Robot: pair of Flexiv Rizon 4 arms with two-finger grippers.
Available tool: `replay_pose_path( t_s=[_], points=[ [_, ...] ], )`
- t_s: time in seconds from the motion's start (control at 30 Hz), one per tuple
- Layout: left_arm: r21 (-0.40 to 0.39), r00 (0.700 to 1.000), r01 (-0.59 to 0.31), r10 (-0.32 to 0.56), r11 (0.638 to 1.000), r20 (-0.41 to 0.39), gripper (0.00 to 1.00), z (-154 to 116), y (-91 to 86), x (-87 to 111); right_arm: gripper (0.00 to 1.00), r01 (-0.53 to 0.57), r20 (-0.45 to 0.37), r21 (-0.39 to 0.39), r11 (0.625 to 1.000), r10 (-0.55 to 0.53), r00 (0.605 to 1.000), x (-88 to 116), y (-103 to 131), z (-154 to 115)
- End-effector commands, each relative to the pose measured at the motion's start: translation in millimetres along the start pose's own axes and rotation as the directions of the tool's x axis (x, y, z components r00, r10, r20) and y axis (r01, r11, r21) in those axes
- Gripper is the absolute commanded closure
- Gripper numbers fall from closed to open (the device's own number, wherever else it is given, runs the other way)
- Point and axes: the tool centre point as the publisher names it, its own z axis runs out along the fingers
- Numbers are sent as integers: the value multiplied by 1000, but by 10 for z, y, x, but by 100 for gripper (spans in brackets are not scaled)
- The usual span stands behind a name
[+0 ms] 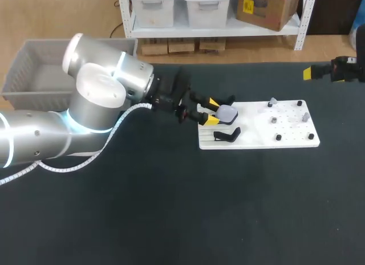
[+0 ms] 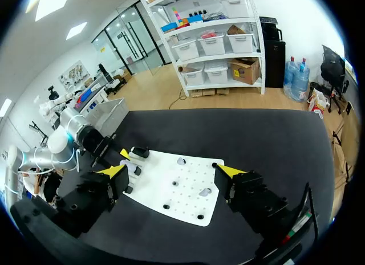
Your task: Pick up each earbud case from the left stands, insert the matching earbuds, close the lid, and place the case in the box.
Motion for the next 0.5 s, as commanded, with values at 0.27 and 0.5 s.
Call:
replay_pose_path(
  t_s=[0.27,0.5],
  points=[
    [9,1000,-2,2,1000,5,52,65,80,16,0,1,0,-4,1000,-1,1000,1,-9,-1],
    [17,1000,-2,2,1000,11,53,114,91,15,0,1,0,-4,1000,-1,1000,1,-9,-1]
  ],
)
